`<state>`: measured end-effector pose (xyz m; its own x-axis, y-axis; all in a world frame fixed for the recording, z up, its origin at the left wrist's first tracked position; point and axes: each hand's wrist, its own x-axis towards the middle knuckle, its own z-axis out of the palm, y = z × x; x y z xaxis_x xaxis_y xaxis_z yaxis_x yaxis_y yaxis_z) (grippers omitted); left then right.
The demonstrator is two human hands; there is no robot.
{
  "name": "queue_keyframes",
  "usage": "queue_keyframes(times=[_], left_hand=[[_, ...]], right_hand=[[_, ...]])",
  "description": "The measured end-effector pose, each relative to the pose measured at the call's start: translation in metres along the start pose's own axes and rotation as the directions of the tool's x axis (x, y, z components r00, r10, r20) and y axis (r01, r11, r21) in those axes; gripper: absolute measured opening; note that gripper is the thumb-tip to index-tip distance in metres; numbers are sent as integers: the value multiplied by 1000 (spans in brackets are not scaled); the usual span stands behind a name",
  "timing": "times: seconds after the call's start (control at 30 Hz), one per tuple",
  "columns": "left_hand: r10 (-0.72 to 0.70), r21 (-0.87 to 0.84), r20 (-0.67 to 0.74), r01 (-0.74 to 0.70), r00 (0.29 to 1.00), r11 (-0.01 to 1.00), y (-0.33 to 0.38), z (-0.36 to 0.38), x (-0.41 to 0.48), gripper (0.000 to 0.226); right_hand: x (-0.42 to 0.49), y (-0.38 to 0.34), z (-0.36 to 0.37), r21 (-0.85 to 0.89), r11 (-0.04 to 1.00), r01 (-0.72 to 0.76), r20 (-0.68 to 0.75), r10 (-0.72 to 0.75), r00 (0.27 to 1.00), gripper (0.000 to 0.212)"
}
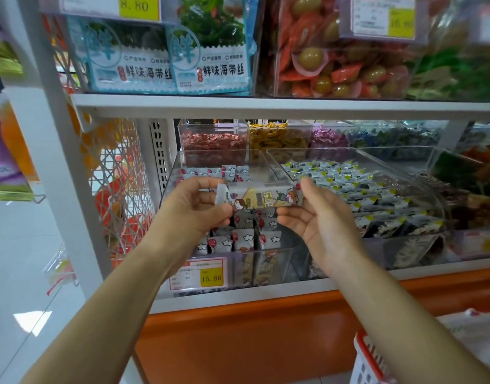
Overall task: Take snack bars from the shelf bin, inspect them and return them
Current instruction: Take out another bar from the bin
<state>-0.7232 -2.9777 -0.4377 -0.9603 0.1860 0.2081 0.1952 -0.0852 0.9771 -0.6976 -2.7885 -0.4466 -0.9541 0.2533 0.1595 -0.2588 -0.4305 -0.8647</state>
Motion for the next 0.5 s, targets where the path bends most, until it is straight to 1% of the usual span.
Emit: queue_keyframes(times=[0.07,0.13,0.2,0.23,0.27,0.33,0.37,0.43,0.5], left_hand=[[49,161,5,-50,999,986,0,2,-2,34],[60,267,34,-67,998,961,1,3,-4,34],[40,350,64,-60,997,935,3,3,-4,22],[18,362,83,-47,996,931,5,3,-5,17],[-6,357,105,-32,994,933,7,3,-7,20],[-24,339,113,-16,993,941,8,2,-8,43],[-18,325,92,-13,996,946,8,1,-8,44],[-4,298,46,-10,999,955,9,1,-7,30],[-5,297,19,-1,1000,955,8,1,-6,24]], right_hand=[[1,0,-2,-93,995,46,12,-45,999,14],[2,1,-4,-127,988,84,17,-83,996,9],[4,2,-6,-152,982,115,36,-111,993,3],[4,2,-7,-172,976,133,54,-126,991,9],[4,3,-7,-190,971,145,81,-131,988,16],[4,5,-6,-251,952,175,145,-142,979,27],[3,6,-6,-282,940,190,180,-143,973,31],[3,8,-5,-318,928,193,211,-129,969,33],[2,9,-4,-328,927,184,197,-124,973,27]])
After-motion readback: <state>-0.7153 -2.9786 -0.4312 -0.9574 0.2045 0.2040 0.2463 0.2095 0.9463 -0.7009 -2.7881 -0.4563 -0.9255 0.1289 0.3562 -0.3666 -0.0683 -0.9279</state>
